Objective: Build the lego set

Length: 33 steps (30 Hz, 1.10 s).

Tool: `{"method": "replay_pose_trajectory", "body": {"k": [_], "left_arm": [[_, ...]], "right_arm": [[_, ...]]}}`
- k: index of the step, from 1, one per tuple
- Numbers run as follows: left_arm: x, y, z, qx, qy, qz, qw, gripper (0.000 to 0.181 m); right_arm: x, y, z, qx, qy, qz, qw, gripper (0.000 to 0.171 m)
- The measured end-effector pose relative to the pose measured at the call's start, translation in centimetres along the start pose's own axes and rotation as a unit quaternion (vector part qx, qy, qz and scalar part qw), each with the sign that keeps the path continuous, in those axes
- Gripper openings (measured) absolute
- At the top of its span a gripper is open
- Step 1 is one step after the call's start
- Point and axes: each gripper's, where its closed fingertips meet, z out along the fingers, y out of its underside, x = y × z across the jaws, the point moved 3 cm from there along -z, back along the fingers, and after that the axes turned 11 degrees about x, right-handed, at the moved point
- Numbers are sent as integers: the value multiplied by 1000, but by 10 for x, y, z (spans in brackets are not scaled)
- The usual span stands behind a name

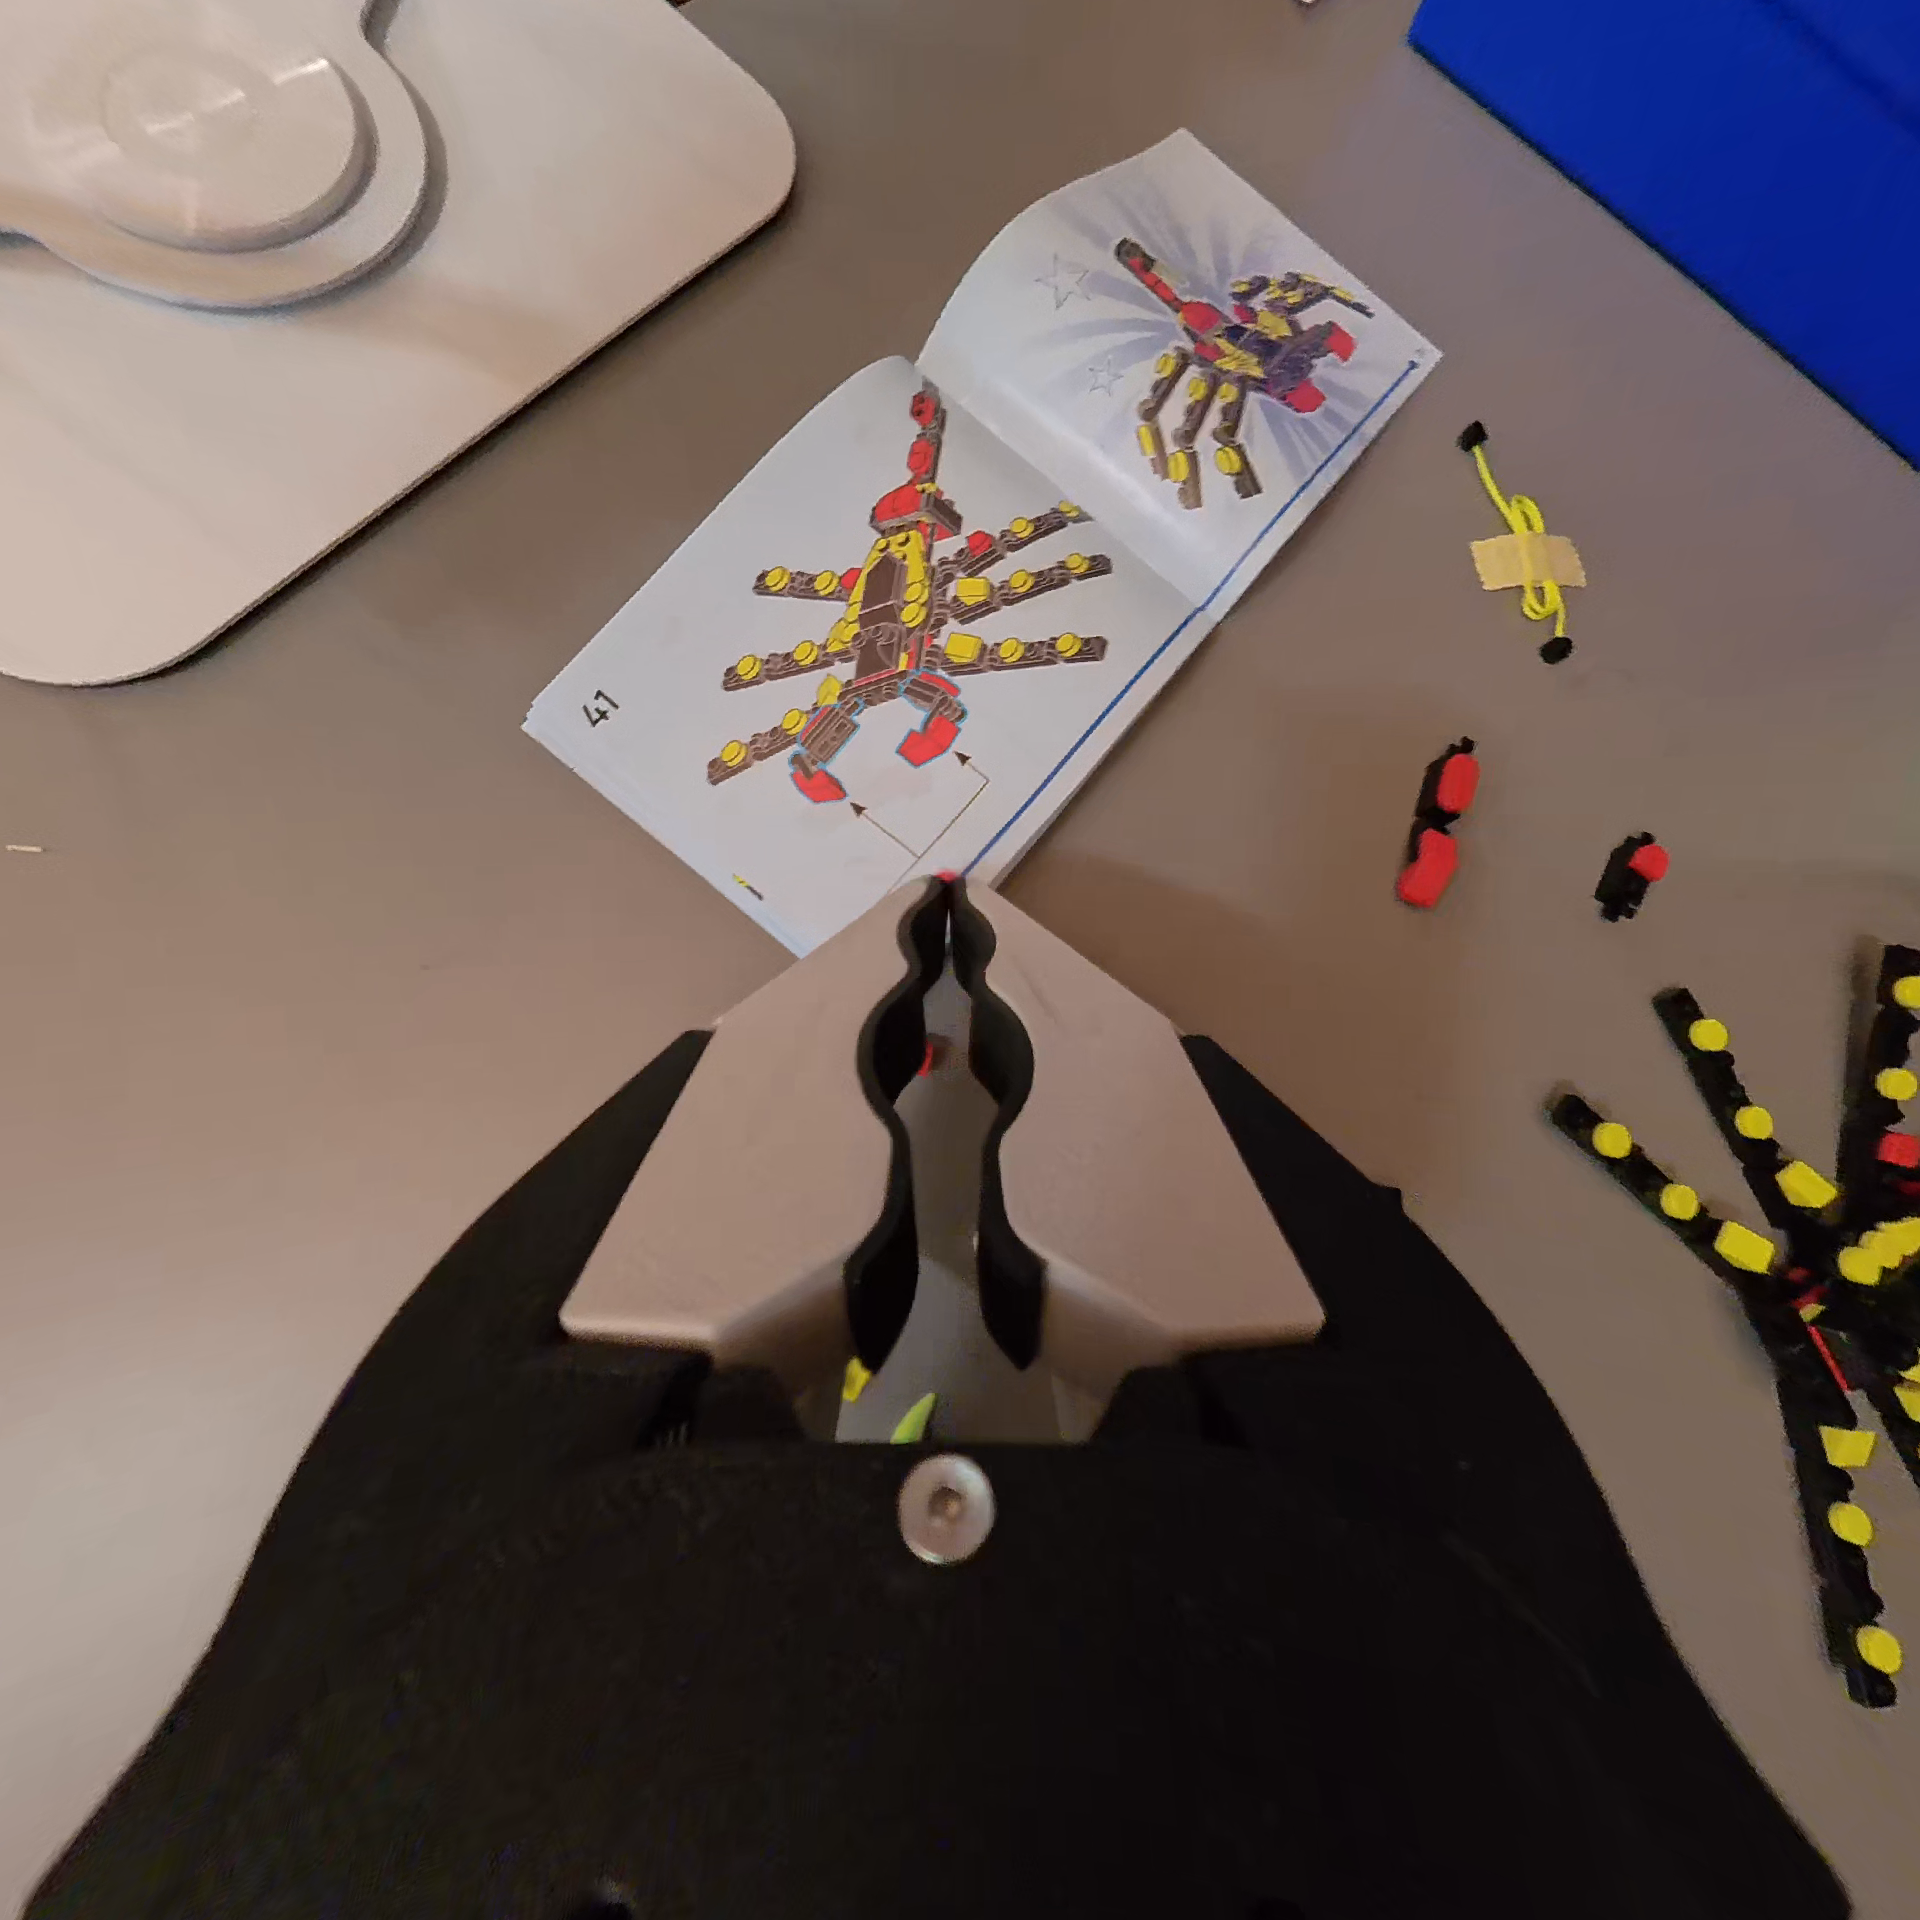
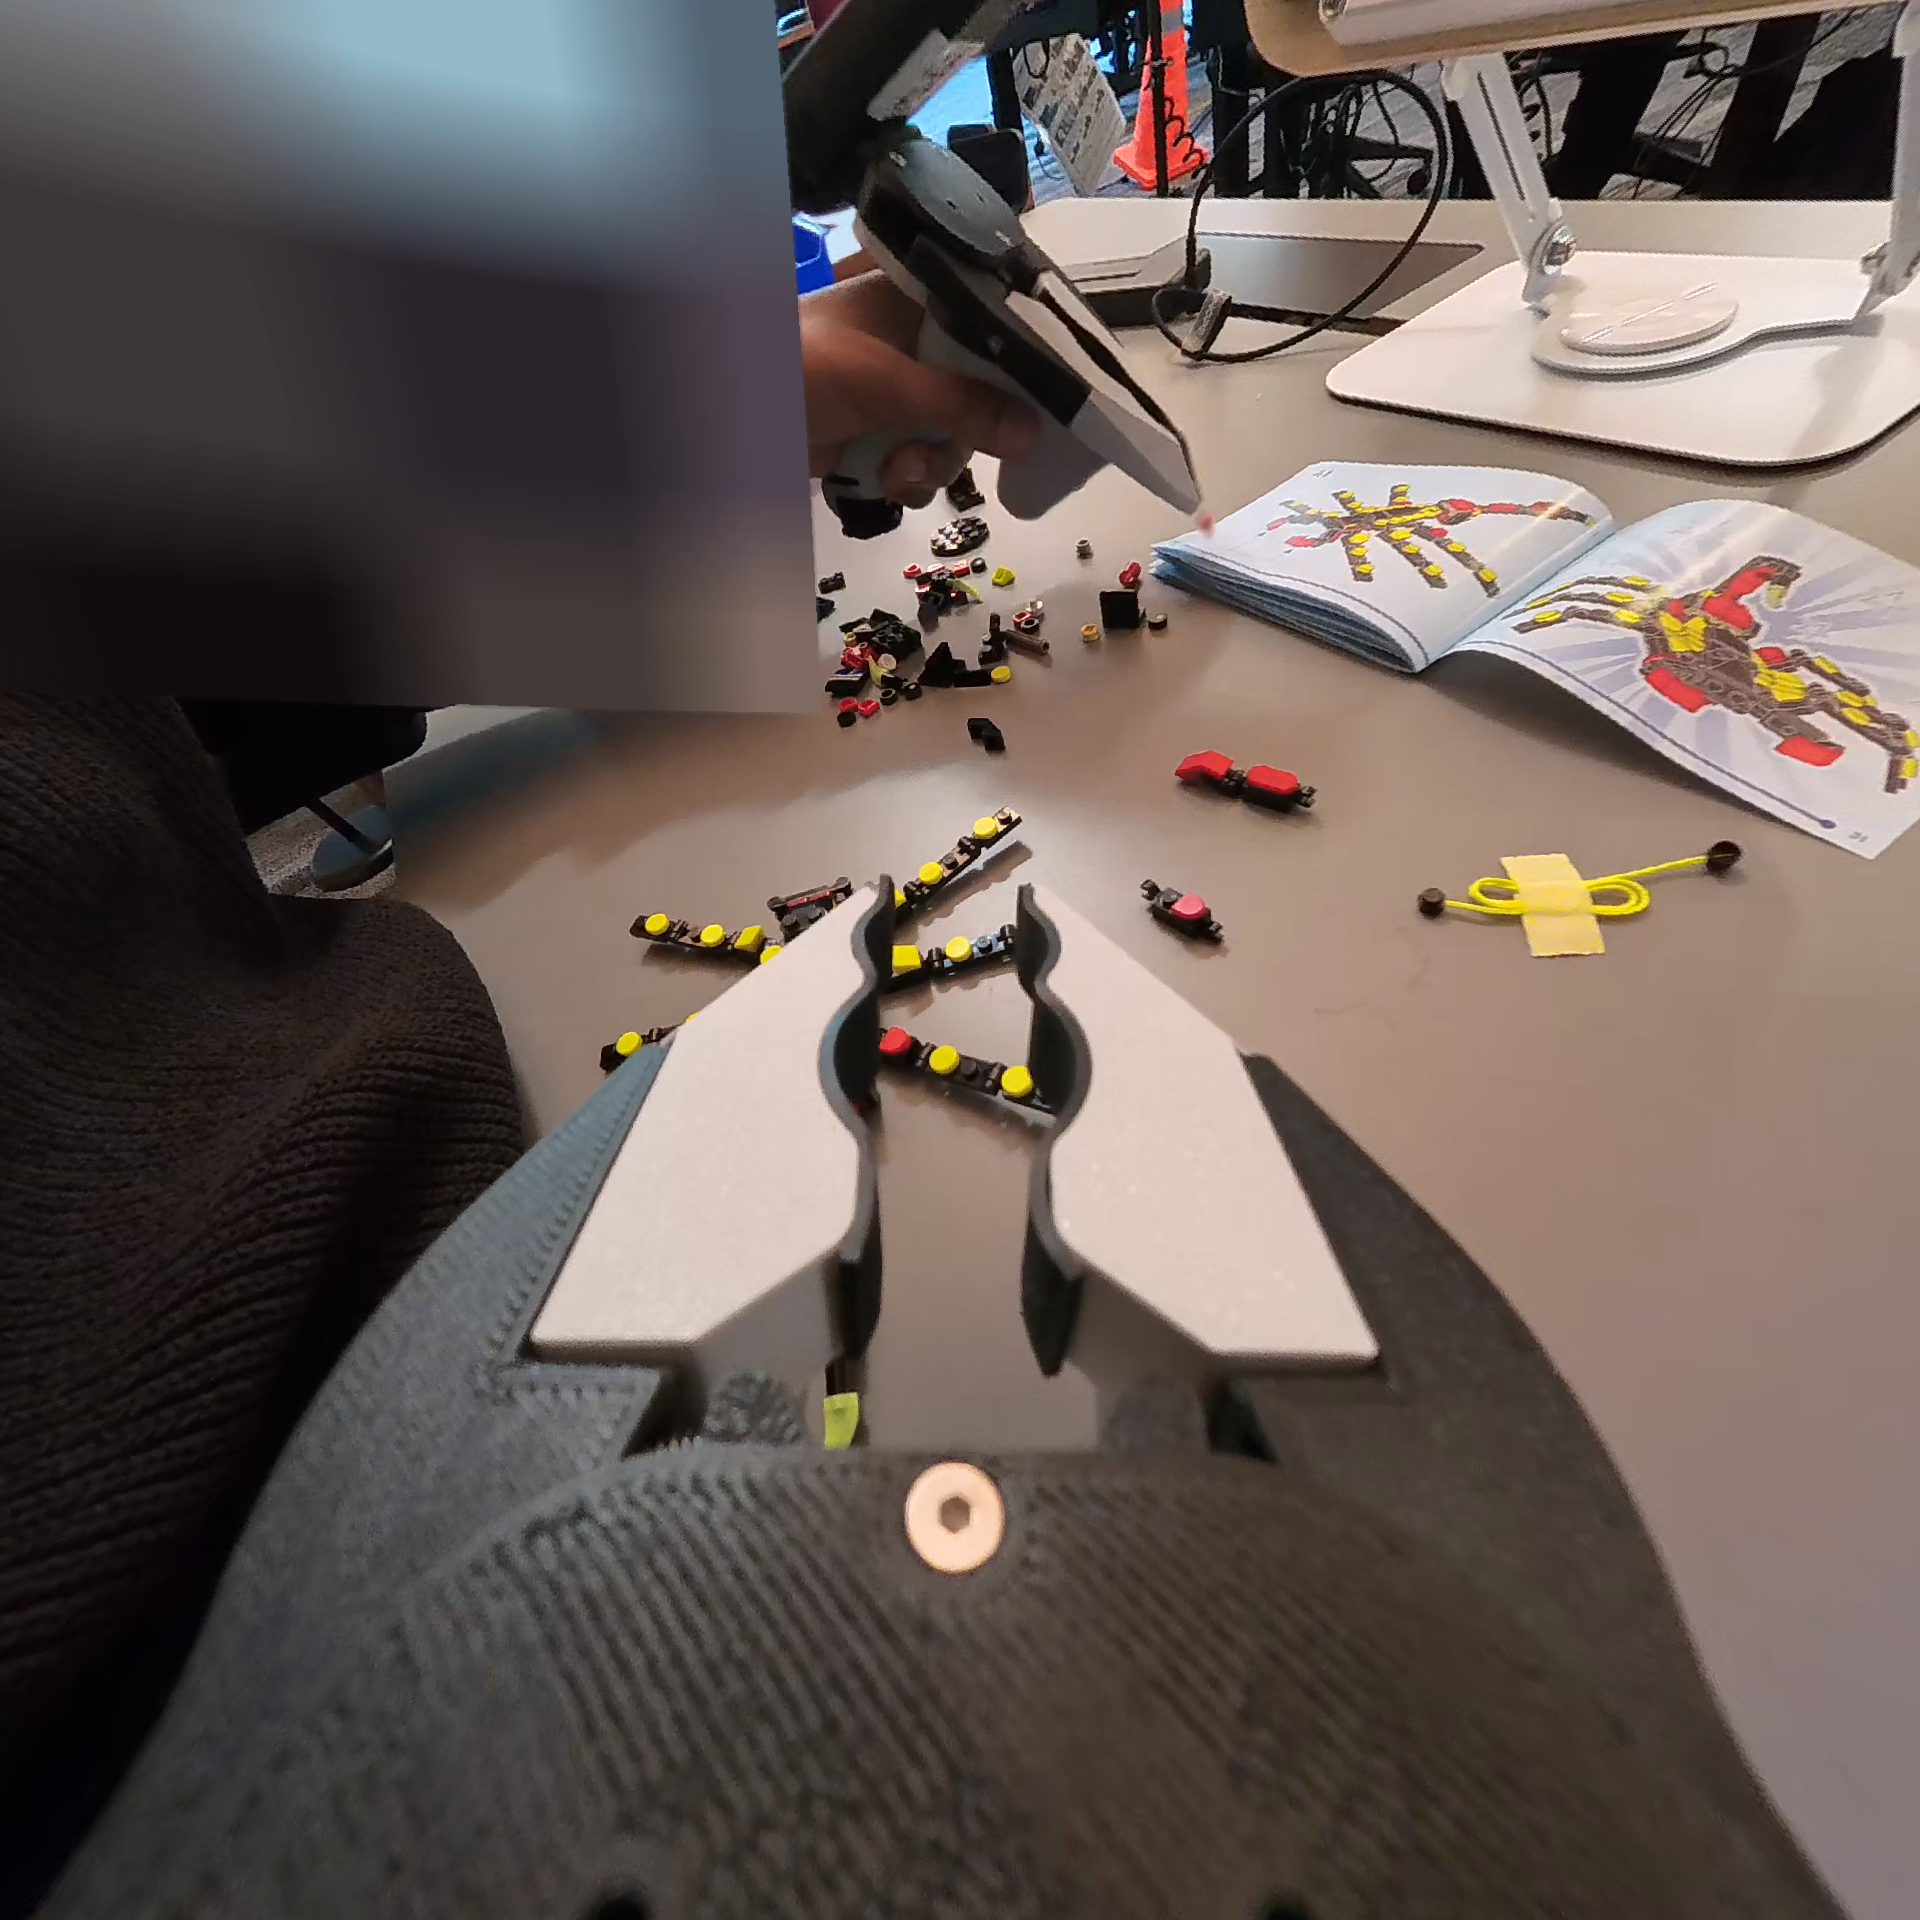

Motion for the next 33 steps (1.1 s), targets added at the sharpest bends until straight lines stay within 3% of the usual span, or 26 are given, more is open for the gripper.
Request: {"method": "replay_pose_trajectory", "body": {"k": [12,20,28,33], "left_arm": [[21,3,-5,-6,25,8,1000,0],[36,-1,-29,41,24,3,999,0],[57,34,-61,88,16,-37,995,2],[45,49,-62,78,-12,-30,996,4]], "right_arm": [[-1,-1,-1,2,-1,-2,1000,21],[2,-1,-2,2,4,0,1000,21],[8,5,0,-7,11,9,1000,21],[12,8,3,-13,13,15,1000,21]]}}
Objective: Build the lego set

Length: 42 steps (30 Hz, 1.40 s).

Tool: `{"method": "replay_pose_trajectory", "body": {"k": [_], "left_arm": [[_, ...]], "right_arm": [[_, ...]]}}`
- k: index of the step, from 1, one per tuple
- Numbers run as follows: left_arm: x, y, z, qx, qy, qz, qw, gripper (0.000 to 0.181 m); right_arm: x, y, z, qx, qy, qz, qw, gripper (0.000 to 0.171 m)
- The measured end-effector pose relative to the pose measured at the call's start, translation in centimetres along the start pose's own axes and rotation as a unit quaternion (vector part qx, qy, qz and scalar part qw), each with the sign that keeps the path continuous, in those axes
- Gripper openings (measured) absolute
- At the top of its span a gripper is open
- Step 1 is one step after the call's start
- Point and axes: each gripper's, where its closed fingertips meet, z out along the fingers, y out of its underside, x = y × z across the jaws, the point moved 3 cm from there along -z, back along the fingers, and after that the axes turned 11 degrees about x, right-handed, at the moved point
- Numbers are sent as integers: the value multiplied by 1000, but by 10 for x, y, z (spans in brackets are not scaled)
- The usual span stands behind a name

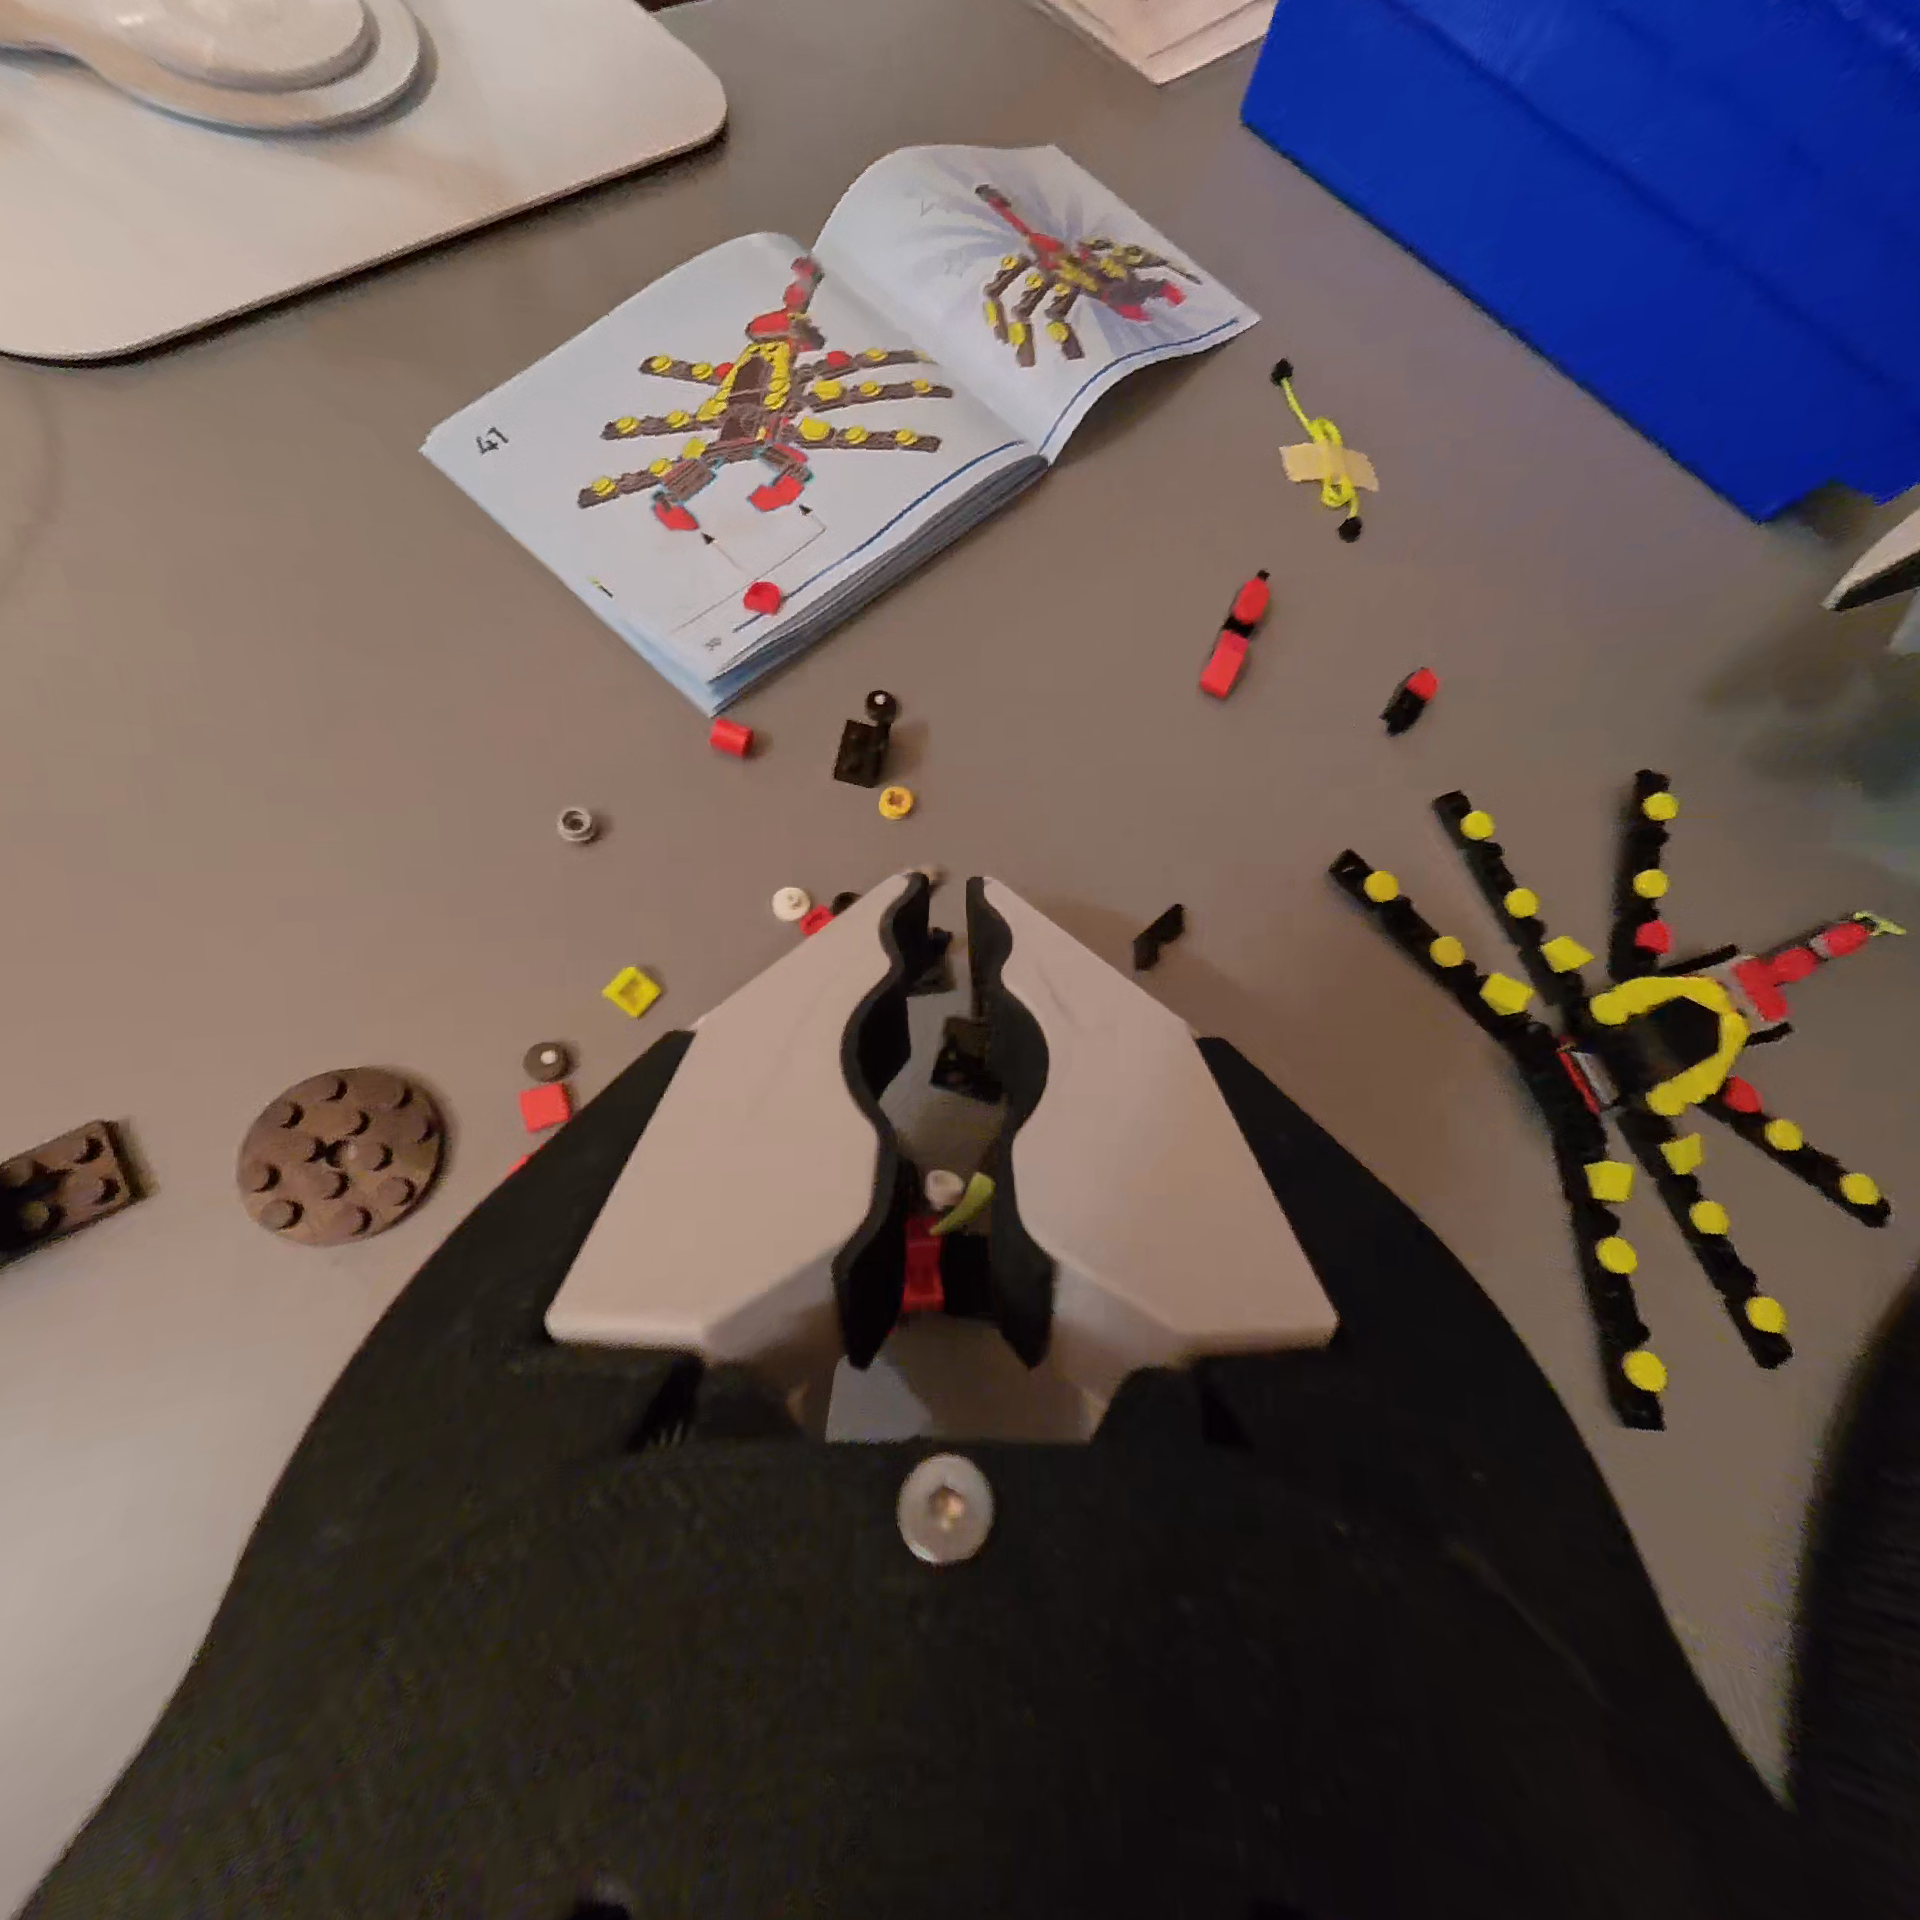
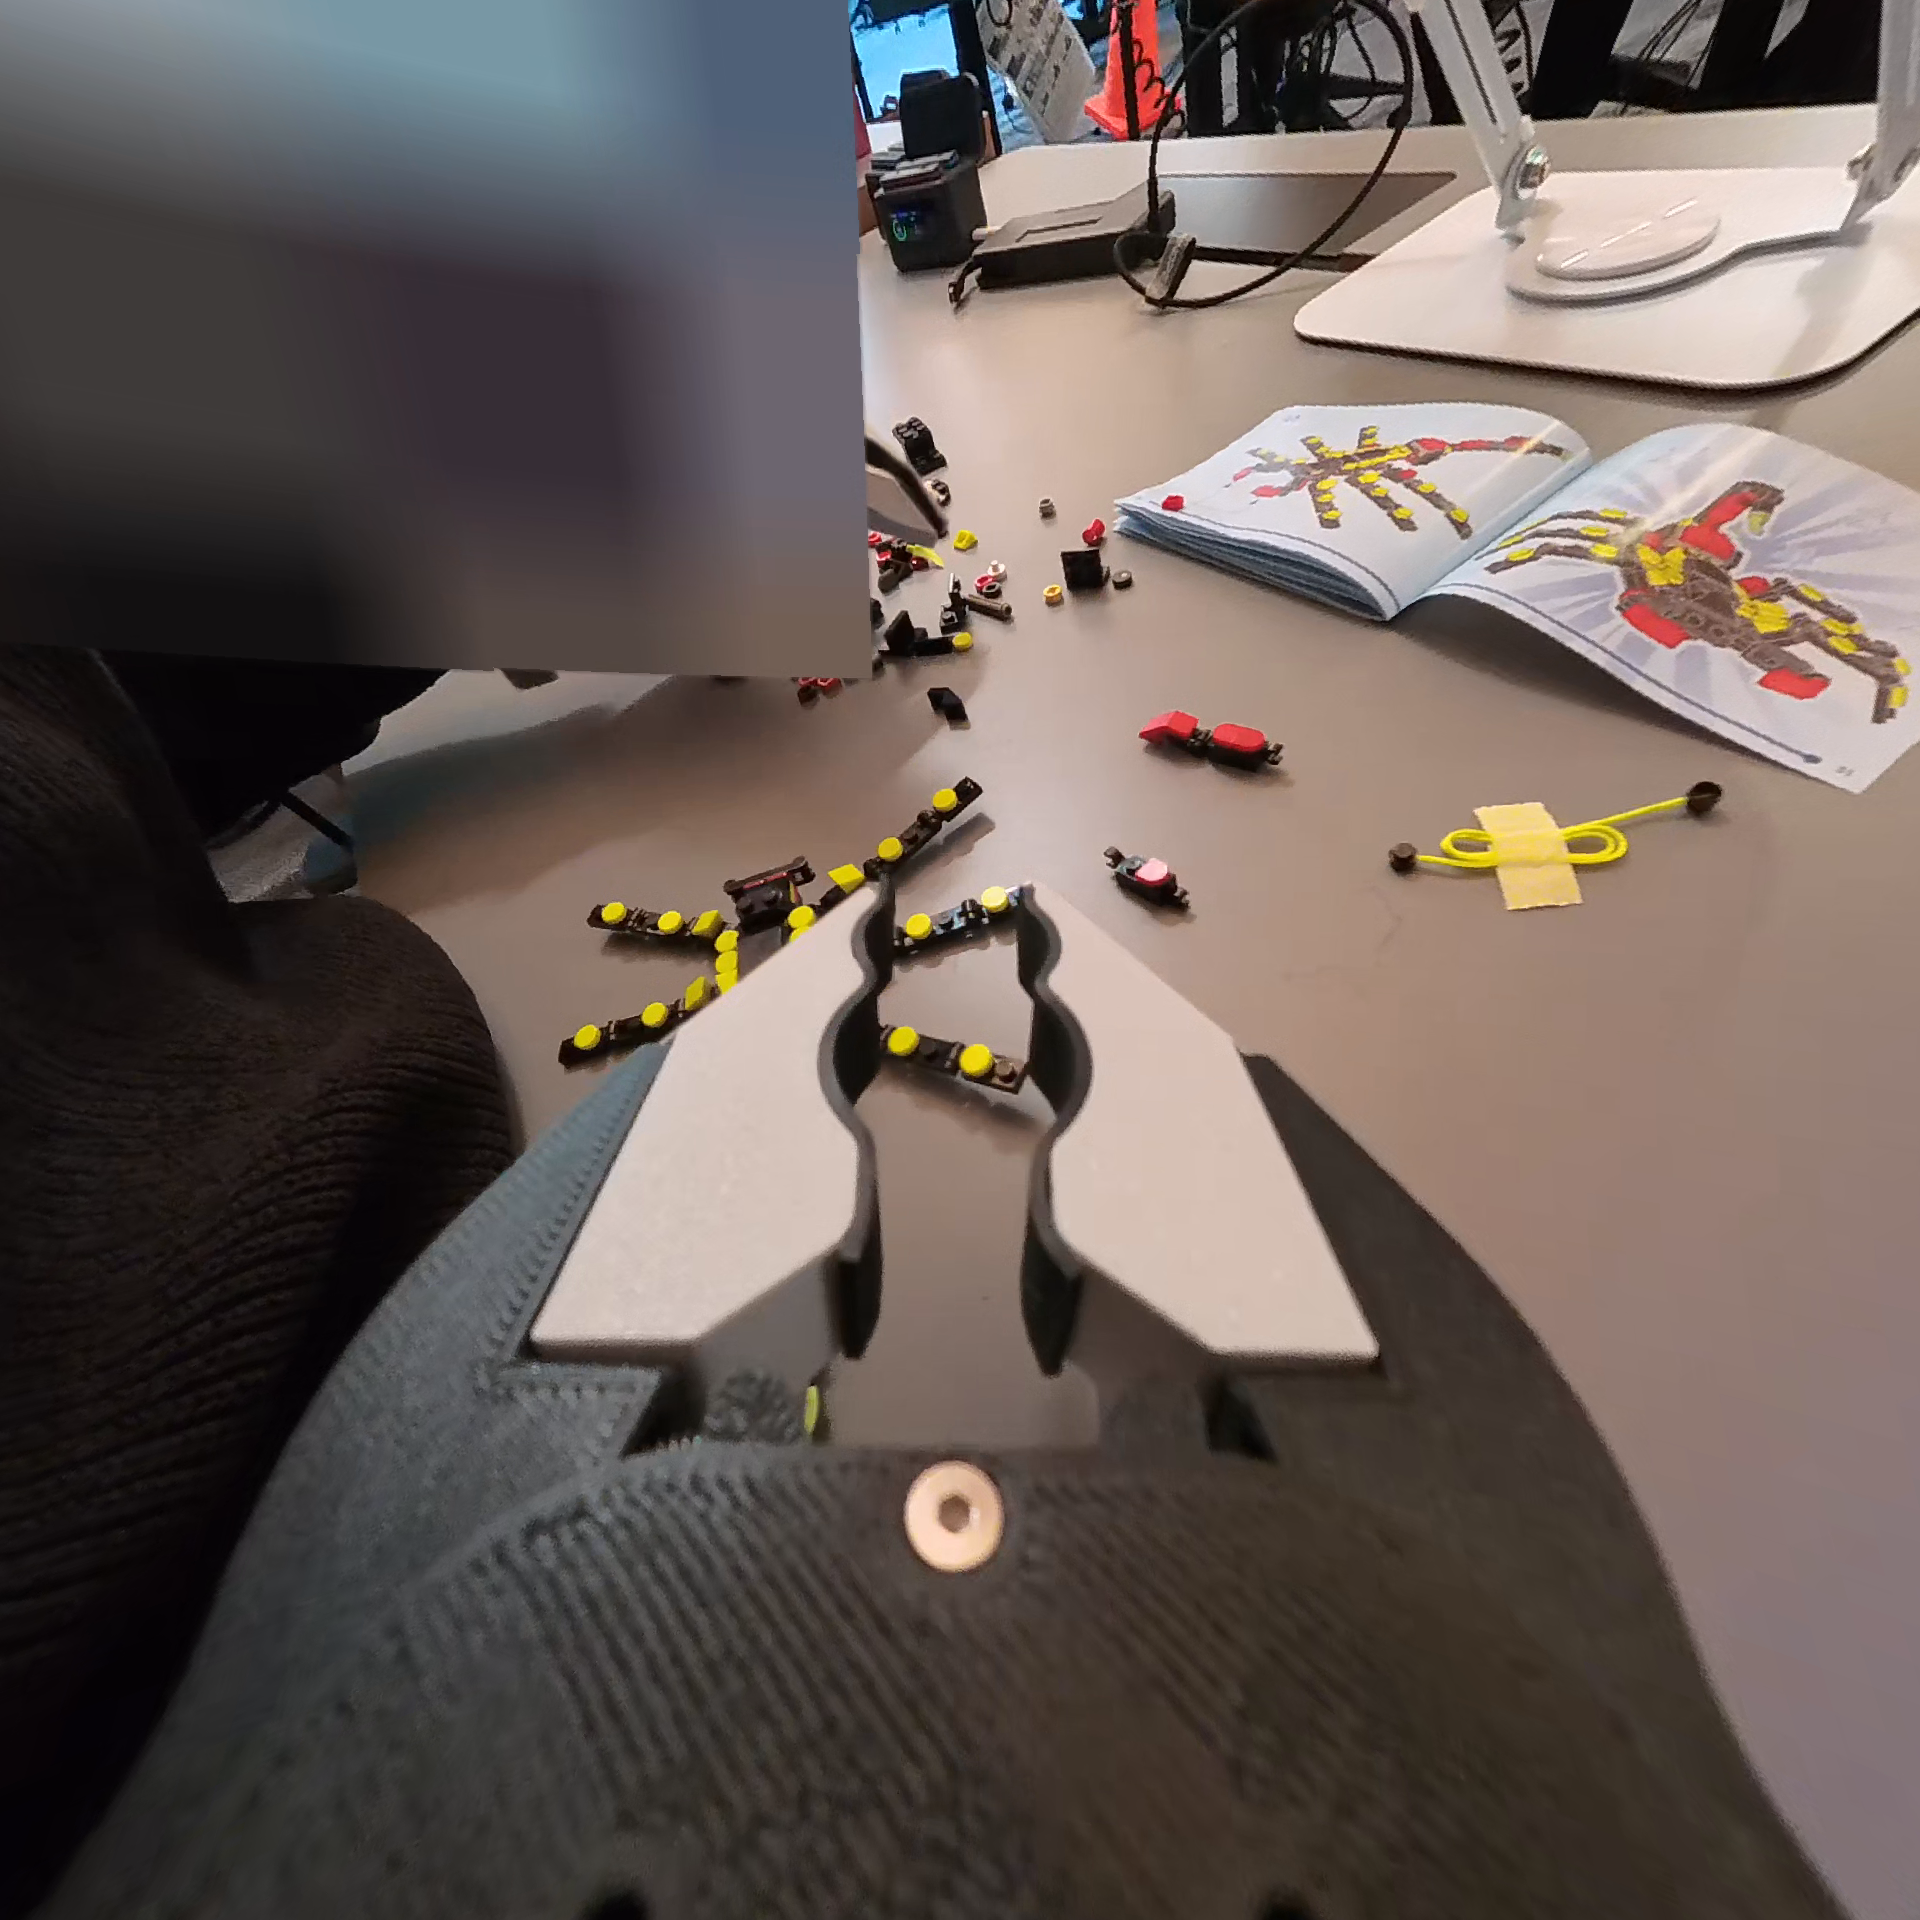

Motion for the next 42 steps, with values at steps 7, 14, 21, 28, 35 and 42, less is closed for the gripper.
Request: {"method": "replay_pose_trajectory", "body": {"k": [7,14,21,28,35,42], "left_arm": [[-1,4,4,-2,13,-21,1000,6],[-4,5,6,0,10,-27,1000,6],[-24,-2,5,9,-24,-12,1000,9],[-36,-10,21,7,-26,-22,999,14],[-38,-22,47,-16,-22,35,999,17],[-42,-32,61,-24,-15,80,996,18]], "right_arm": [[4,2,0,-6,9,-2,1000,21],[7,3,0,-6,9,4,1000,21],[7,3,1,-5,9,7,1000,21],[8,2,0,-2,9,9,1000,21],[8,2,-1,-2,9,7,1000,21],[9,1,-1,0,9,10,1000,21]]}}
